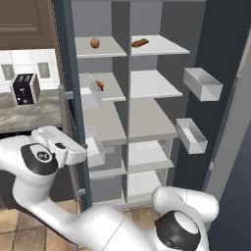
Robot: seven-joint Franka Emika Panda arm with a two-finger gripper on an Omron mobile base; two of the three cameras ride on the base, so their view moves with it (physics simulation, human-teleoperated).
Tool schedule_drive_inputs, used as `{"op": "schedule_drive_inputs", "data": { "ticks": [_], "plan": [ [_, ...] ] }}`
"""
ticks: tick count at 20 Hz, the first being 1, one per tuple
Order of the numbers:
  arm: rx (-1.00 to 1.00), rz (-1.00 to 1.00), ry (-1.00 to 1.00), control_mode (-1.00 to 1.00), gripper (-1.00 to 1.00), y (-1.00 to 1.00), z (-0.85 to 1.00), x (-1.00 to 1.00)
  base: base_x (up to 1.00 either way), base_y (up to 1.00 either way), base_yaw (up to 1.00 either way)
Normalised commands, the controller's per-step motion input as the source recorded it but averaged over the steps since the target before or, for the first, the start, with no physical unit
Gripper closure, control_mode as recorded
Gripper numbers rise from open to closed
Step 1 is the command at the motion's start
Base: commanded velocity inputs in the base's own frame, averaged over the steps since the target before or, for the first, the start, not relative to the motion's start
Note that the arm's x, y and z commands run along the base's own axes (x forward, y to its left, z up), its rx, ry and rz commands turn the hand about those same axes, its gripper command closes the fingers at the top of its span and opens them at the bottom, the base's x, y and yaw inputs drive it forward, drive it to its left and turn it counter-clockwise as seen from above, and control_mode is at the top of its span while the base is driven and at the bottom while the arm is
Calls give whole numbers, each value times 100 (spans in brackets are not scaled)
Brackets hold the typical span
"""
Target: There's a chicken drumstick in the fridge that needs to be moved to the freezer for freezing. Pick up the chicken drumstick from the fridge, place it on any shelf in the freezer, and close the fridge and freezer doors when done.
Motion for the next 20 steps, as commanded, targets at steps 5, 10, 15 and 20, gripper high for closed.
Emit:
{"op": "schedule_drive_inputs", "data": {
  "ticks": [5, 10, 15, 20],
  "plan": [
    [0, 0, 22, -100, -100, 8, -4, 38, 0, 0, 0],
    [0, 0, 15, -100, -100, 9, -9, 37, 0, 0, 0],
    [0, 0, 8, -100, -100, 0, -10, 28, 0, 0, 0],
    [0, 0, 5, -100, -100, 3, -8, 21, 0, 0, 0]
  ]
}}
